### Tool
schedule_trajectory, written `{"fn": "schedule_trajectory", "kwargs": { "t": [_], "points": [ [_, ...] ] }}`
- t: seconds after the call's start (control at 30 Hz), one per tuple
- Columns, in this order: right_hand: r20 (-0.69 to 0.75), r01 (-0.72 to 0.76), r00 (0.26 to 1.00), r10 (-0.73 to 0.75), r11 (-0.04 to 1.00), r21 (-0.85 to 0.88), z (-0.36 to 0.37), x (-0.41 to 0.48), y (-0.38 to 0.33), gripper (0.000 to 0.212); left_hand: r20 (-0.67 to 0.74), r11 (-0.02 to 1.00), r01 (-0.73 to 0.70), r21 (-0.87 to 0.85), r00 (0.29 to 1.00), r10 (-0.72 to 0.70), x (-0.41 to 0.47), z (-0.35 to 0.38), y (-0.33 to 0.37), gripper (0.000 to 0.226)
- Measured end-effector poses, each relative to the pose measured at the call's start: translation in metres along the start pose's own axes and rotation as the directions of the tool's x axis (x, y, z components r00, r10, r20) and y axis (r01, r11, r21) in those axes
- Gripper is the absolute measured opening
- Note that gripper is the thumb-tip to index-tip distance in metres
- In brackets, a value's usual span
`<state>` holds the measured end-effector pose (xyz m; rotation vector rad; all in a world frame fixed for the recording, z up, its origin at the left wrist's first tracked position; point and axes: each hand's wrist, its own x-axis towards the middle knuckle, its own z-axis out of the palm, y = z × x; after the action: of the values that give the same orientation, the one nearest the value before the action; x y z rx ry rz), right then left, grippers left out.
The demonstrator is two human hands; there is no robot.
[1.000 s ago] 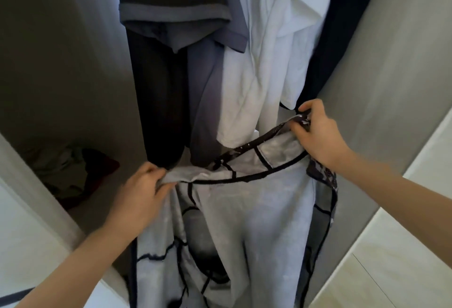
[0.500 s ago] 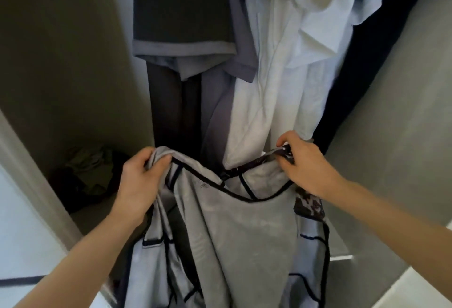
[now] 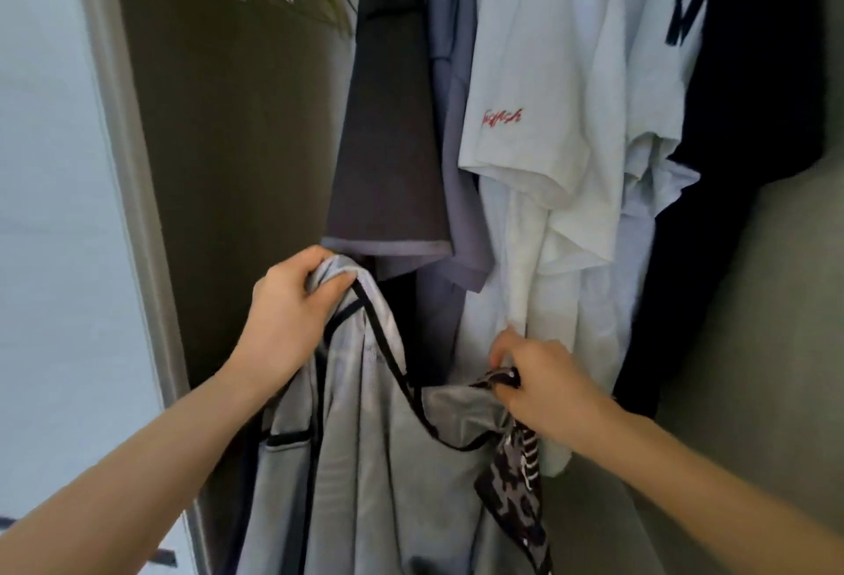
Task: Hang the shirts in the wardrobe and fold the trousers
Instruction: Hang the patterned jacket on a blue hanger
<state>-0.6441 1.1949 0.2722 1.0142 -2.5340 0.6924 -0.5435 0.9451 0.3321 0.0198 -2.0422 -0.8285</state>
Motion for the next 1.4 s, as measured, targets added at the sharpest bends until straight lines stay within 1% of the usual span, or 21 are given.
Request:
{"fn": "schedule_trajectory", "kwargs": {
  "t": [0.1, 0.2, 0.3, 0.37, 0.47, 0.53, 0.6, 0.7, 0.77, 0.9, 0.93, 0.97, 1.0, 1.07, 1.13, 1.27, 1.4],
  "points": [
    [-0.006, 0.072, 0.997, -0.073, 0.995, -0.066, -0.022, 0.014, -0.029, 0.012, -0.068, 0.997, -0.064, 0.036, 0.995, 0.066, 0.025, -0.019, 0.02, 0.017],
    [0.027, 0.119, 0.993, -0.116, 0.971, -0.208, -0.046, 0.031, -0.056, 0.016, -0.117, 0.991, -0.12, 0.06, 0.985, 0.127, 0.047, -0.038, 0.037, 0.017],
    [0.091, 0.093, 0.994, -0.065, 0.928, -0.361, -0.074, 0.051, -0.083, 0.016, -0.139, 0.982, -0.169, 0.078, 0.974, 0.179, 0.07, -0.055, 0.053, 0.017],
    [0.094, 0.08, 0.994, -0.046, 0.913, -0.399, -0.097, 0.065, -0.105, 0.031, -0.149, 0.975, -0.196, 0.107, 0.966, 0.211, 0.086, -0.065, 0.06, 0.018],
    [-0.012, 0.098, 0.994, -0.111, 0.916, -0.39, -0.132, 0.093, -0.137, 0.03, -0.149, 0.966, -0.222, 0.129, 0.959, 0.24, 0.11, -0.076, 0.066, 0.02],
    [-0.114, 0.123, 0.979, -0.168, 0.938, -0.325, -0.152, 0.114, -0.159, 0.028, -0.144, 0.962, -0.236, 0.139, 0.956, 0.255, 0.126, -0.082, 0.067, 0.02],
    [-0.234, 0.167, 0.945, -0.229, 0.953, -0.254, -0.17, 0.138, -0.179, 0.027, -0.142, 0.956, -0.251, 0.149, 0.952, 0.272, 0.14, -0.087, 0.067, 0.018],
    [-0.382, 0.214, 0.875, -0.297, 0.946, -0.244, -0.193, 0.173, -0.204, 0.033, -0.117, 0.943, -0.272, 0.191, 0.948, 0.297, 0.161, -0.093, 0.064, 0.017],
    [-0.434, 0.221, 0.843, -0.316, 0.941, -0.256, -0.203, 0.196, -0.22, 0.036, -0.102, 0.93, -0.291, 0.223, 0.942, 0.319, 0.175, -0.099, 0.058, 0.019],
    [-0.49, 0.187, 0.814, -0.313, 0.939, -0.289, -0.215, 0.24, -0.244, 0.021, -0.051, 0.907, -0.331, 0.261, 0.933, 0.355, 0.202, -0.105, 0.046, 0.021],
    [-0.515, 0.171, 0.799, -0.31, 0.939, -0.299, -0.217, 0.251, -0.248, 0.014, -0.037, 0.903, -0.342, 0.261, 0.931, 0.363, 0.208, -0.105, 0.044, 0.022],
    [-0.535, 0.156, 0.787, -0.307, 0.938, -0.309, -0.219, 0.262, -0.253, 0.013, -0.027, 0.899, -0.352, 0.259, 0.928, 0.371, 0.213, -0.105, 0.044, 0.024],
    [-0.548, 0.135, 0.783, -0.293, 0.941, -0.311, -0.221, 0.273, -0.258, 0.02, -0.019, 0.897, -0.362, 0.254, 0.925, 0.379, 0.218, -0.105, 0.043, 0.025],
    [-0.552, 0.079, 0.803, -0.224, 0.959, -0.274, -0.224, 0.294, -0.265, 0.031, -0.012, 0.894, -0.381, 0.235, 0.919, 0.395, 0.226, -0.103, 0.043, 0.027],
    [-0.54, 0.026, 0.829, -0.147, 0.974, -0.224, -0.227, 0.315, -0.27, 0.037, -0.015, 0.89, -0.404, 0.214, 0.909, 0.416, 0.231, -0.101, 0.044, 0.024],
    [-0.511, -0.093, 0.859, -0.018, 0.977, -0.19, -0.231, 0.347, -0.268, 0.037, -0.038, 0.879, -0.435, 0.195, 0.892, 0.45, 0.235, -0.1, 0.043, 0.018],
    [-0.47, -0.138, 0.877, 0.102, 0.989, -0.044, -0.234, 0.364, -0.256, 0.04, -0.032, 0.888, -0.415, 0.197, 0.903, 0.429, 0.237, -0.109, 0.033, 0.018]
  ]
}}
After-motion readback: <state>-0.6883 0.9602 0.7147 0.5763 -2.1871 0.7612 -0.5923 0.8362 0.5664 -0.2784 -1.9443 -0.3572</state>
